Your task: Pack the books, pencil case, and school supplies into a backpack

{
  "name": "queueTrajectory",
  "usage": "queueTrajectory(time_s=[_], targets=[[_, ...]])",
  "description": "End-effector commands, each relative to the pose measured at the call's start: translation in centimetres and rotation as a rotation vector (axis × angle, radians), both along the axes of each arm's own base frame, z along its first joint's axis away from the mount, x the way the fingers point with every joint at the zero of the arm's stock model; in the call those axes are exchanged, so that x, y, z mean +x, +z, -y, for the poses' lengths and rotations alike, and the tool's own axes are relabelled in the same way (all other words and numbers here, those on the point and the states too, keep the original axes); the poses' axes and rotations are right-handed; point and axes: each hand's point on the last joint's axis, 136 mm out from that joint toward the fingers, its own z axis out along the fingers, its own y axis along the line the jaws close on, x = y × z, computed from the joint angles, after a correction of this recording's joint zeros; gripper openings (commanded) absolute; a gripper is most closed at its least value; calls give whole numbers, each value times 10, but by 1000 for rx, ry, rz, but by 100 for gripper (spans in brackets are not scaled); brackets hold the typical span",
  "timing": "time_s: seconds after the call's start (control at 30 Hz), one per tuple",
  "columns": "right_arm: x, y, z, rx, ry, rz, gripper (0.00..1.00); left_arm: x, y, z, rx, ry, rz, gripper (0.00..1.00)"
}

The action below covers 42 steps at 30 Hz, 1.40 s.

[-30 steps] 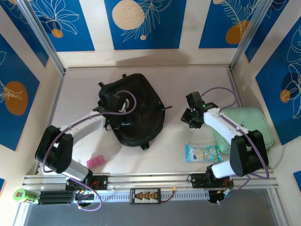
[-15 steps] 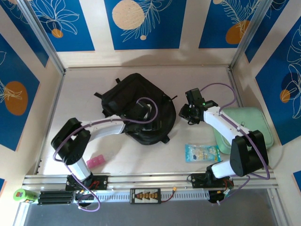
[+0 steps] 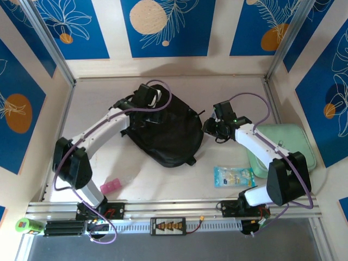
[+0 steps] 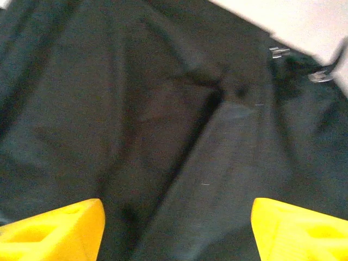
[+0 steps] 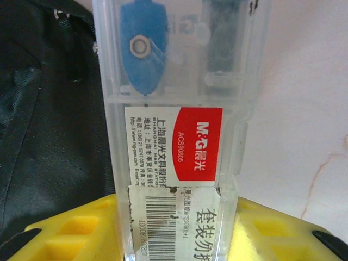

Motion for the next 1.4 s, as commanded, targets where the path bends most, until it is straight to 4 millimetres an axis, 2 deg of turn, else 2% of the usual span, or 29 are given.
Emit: queueTrajectory(time_s=[0.0, 0.13, 0.27, 0.33, 0.5, 0.6, 0.7, 0.8, 0.87, 0.93, 1.07, 1.23, 1.37], targets=[[9, 16, -15, 35, 44, 46, 45, -2, -44, -31, 374, -161, -91, 66], [9, 16, -23, 37, 59, 43, 45, 20, -64, -42, 553, -173, -103, 64], [8, 16, -26, 42, 62, 41, 45, 35, -76, -57, 710, -147, -104, 65], [8, 15, -28, 44, 66, 38, 45, 41, -79, -66, 769, -113, -103, 62], [8, 13, -31, 44, 75, 33, 45, 51, -81, -75, 776, -56, -91, 46], [9, 11, -32, 44, 76, 29, 45, 55, -75, -81, 781, -27, -79, 45], [8, 10, -35, 44, 87, 28, 45, 56, -67, -83, 756, -16, -68, 49], [7, 9, -41, 39, 112, 27, 45, 53, -69, -85, 687, 2, -103, 46], [6, 9, -45, 35, 123, 29, 45, 43, -78, -77, 597, -11, -156, 42], [5, 9, -49, 36, 128, 28, 45, 27, -90, -57, 455, -53, -219, 39], [5, 9, -53, 49, 130, 24, 45, -4, -104, -26, 269, -114, -303, 39], [5, 11, -61, 67, 157, 19, 45, -30, -102, 9, 164, -210, -324, 56], [2, 12, -70, 77, 185, 18, 45, -30, -113, 10, 219, -224, -325, 69]])
